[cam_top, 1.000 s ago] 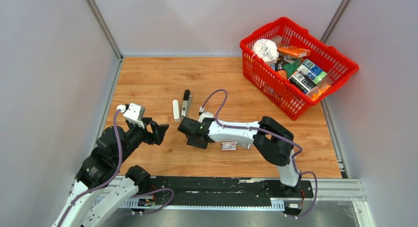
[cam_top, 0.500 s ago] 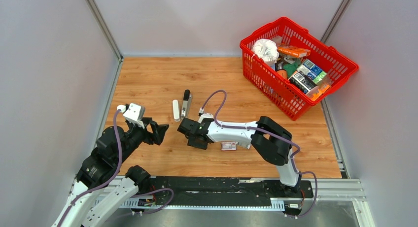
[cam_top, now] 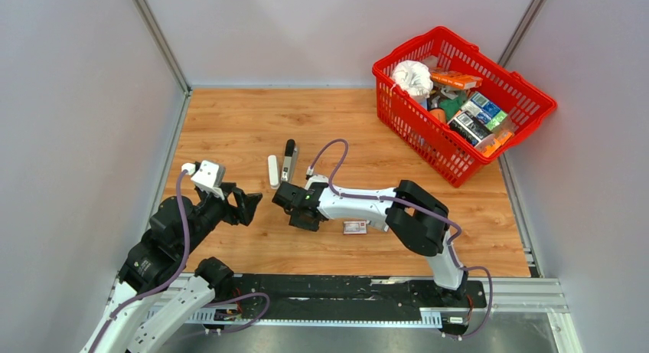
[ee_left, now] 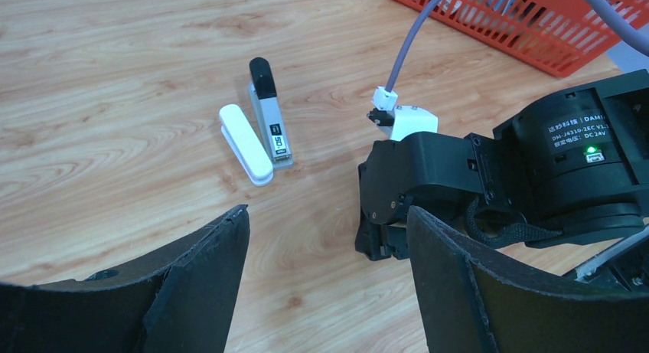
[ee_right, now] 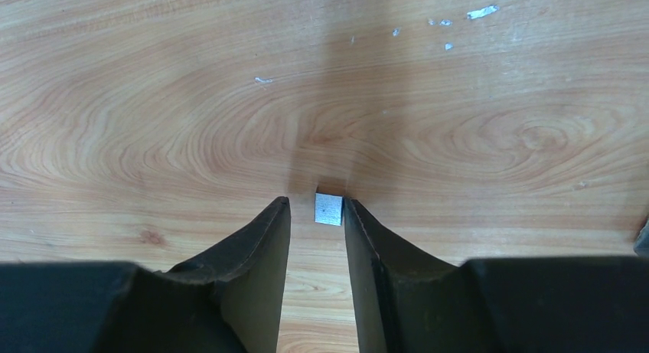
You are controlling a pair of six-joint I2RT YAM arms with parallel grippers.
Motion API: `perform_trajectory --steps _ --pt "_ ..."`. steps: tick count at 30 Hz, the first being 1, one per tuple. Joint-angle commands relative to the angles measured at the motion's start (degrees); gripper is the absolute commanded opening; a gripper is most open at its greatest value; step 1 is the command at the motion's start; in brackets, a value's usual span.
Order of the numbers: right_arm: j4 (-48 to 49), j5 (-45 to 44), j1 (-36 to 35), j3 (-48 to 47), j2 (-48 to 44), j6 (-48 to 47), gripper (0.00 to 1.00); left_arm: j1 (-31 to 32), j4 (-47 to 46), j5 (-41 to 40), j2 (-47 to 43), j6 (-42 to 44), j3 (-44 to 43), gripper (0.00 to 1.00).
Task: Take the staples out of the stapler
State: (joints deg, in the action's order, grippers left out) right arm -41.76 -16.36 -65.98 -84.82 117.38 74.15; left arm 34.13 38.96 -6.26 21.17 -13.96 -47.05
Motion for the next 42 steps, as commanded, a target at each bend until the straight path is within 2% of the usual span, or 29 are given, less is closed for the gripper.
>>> perform_trajectory --steps 1,22,31,42 --pt "-2.1 -0.6 -0.29 -1.14 1.53 1.17 0.37 0.15 -0.11 0.55 0.1 0.95 0.11 0.82" --pt "-4.38 -0.95 -0.38 -3.16 4.78 -2.6 0.27 0.15 -0.11 0.55 0.01 0.95 0.2 0.82" --pt "-4.82 -1.92 -0.38 -2.55 3.82 -3.13 0.11 0.24 -0.11 0.46 0.1 1.04 0.11 0.82" --pt "-5.7 -4.12 0.23 0.17 -2.59 -3.66 0.1 0.15 -0.2 0.64 0.28 1.04 0.2 0.82"
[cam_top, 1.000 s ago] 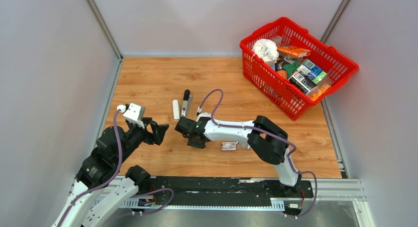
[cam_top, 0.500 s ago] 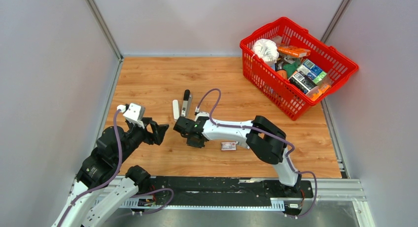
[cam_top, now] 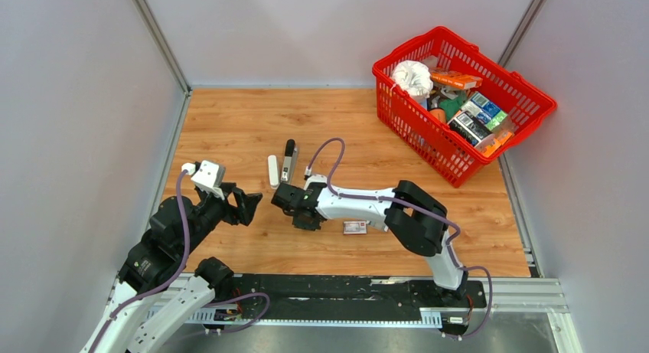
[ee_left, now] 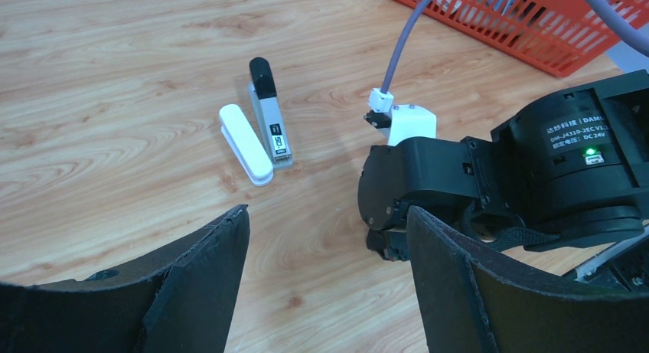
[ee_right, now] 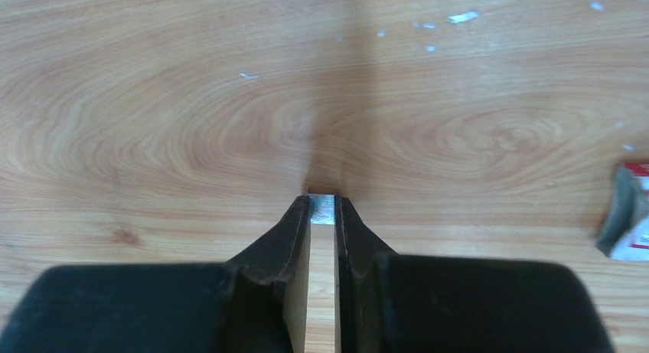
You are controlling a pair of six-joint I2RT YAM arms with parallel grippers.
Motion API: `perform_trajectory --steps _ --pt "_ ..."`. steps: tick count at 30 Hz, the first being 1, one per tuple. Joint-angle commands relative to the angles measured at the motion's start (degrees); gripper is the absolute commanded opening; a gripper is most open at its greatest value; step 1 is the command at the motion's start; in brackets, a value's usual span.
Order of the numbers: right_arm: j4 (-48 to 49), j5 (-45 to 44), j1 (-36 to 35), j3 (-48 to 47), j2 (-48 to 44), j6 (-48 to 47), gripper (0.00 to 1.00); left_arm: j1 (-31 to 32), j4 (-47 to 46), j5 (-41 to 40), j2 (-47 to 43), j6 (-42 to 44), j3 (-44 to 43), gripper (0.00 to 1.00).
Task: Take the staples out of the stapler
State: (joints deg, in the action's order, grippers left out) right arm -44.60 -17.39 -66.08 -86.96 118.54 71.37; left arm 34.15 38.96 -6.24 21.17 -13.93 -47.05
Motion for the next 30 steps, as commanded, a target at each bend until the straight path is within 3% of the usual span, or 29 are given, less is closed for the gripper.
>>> perform_trajectory --steps 1,17,30 --pt "-3.12 -3.09 0.52 3.1 -4.54 -0.89 0.1 0.13 -0.2 0.53 0.28 1.01 0.2 0.82" --pt "-8.49 -9.86 2.63 16.81 -23.26 3.33 0.13 0.13 -0.29 0.79 0.01 0.93 0.2 0.82" --pt "-9.81 -11.7 6.14 27.8 -31.87 6.67 0.13 0.13 -0.38 0.97 -0.16 1.01 0.29 0.82"
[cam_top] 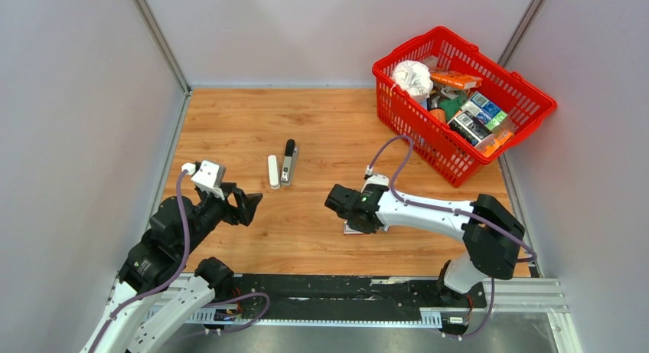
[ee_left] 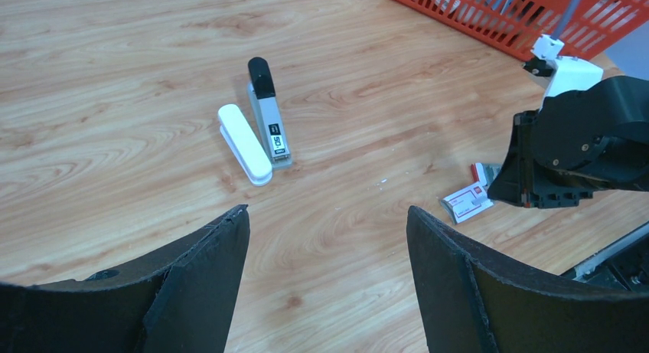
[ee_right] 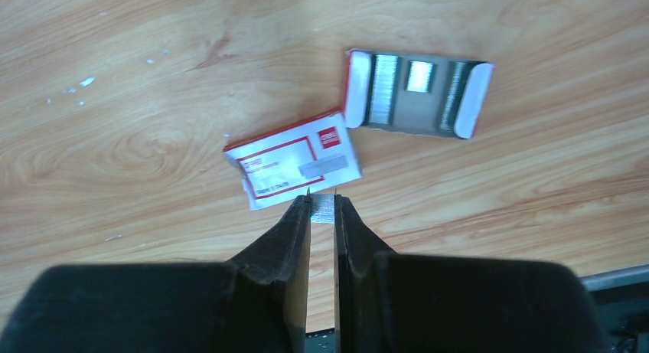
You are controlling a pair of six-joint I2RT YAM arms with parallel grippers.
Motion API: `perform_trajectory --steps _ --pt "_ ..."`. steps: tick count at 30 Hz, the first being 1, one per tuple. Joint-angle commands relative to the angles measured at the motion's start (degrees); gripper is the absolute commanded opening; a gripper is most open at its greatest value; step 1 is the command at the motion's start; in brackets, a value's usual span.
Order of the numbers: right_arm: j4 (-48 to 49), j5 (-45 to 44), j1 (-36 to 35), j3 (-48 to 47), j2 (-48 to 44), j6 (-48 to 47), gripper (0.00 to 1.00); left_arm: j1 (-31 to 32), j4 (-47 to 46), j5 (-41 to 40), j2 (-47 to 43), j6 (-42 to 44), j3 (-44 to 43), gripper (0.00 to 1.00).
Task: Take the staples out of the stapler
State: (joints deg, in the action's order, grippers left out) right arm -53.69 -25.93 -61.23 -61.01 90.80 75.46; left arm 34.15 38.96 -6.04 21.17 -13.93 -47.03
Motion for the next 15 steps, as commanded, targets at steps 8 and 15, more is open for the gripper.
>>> perform_trajectory --steps 8,15 --pt "0.51 -2.55 5.15 6.52 -8.01 2.59 0.14 0.13 -0.38 0.77 0.01 1.01 0.27 0.82" --pt "1.83 -2.46 7.7 8.89 -9.15 1.97 0.15 0.13 -0.38 0.77 0.28 0.93 0.18 0.82"
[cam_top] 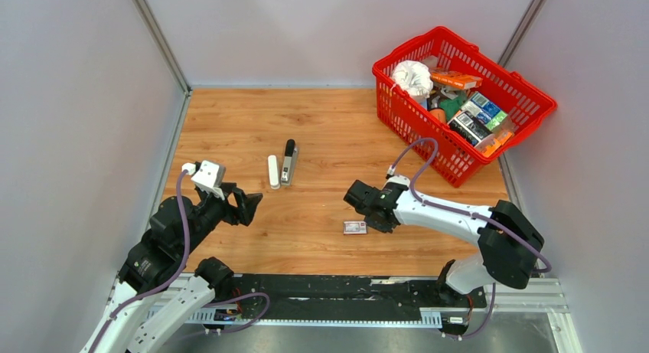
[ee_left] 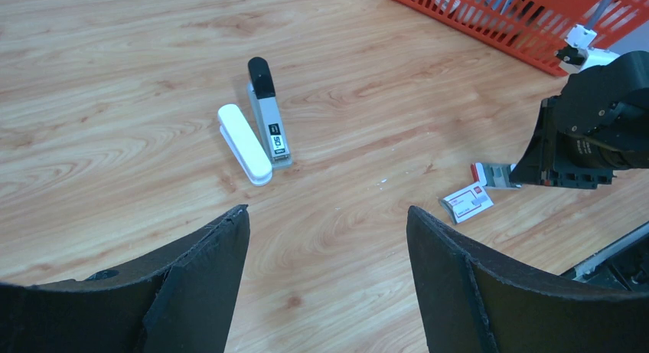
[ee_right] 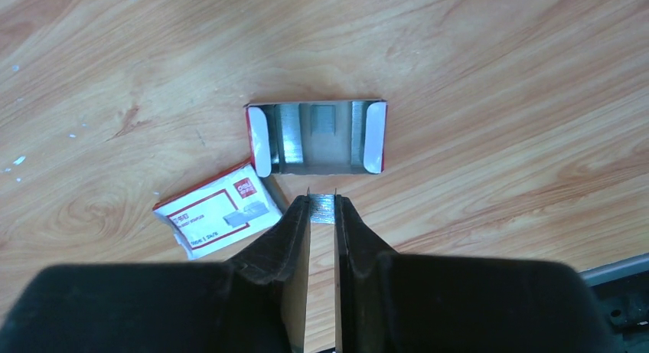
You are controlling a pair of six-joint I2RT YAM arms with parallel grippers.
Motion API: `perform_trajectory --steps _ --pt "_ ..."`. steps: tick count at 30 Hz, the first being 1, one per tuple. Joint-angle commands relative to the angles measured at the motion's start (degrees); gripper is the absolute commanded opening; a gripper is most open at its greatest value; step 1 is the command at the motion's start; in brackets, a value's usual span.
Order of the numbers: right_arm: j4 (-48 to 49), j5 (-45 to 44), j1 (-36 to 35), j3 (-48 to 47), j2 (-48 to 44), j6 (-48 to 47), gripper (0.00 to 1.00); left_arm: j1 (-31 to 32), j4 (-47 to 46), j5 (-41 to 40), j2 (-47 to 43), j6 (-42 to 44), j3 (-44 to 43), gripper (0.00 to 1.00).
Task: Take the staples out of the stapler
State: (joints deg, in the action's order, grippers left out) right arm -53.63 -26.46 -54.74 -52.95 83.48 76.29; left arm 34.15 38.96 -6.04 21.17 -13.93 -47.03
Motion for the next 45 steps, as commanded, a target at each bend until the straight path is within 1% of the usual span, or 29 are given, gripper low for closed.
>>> perform_trajectory --steps 1,19,45 --pt "1.86 -2.02 1.56 1.0 -1.83 0.88 0.15 0.21 -0.38 0.77 0.36 1.01 0.18 0.82" --pt "5.28 -0.79 5.08 2.85 1.33 -0.71 0.14 0.13 -0.29 0.68 0.98 1.19 0.18 0.82" --pt "8.63 0.36 5.52 5.22 2.12 -0.18 0.17 0.13 -0.11 0.59 1.24 1.01 0.09 0.82"
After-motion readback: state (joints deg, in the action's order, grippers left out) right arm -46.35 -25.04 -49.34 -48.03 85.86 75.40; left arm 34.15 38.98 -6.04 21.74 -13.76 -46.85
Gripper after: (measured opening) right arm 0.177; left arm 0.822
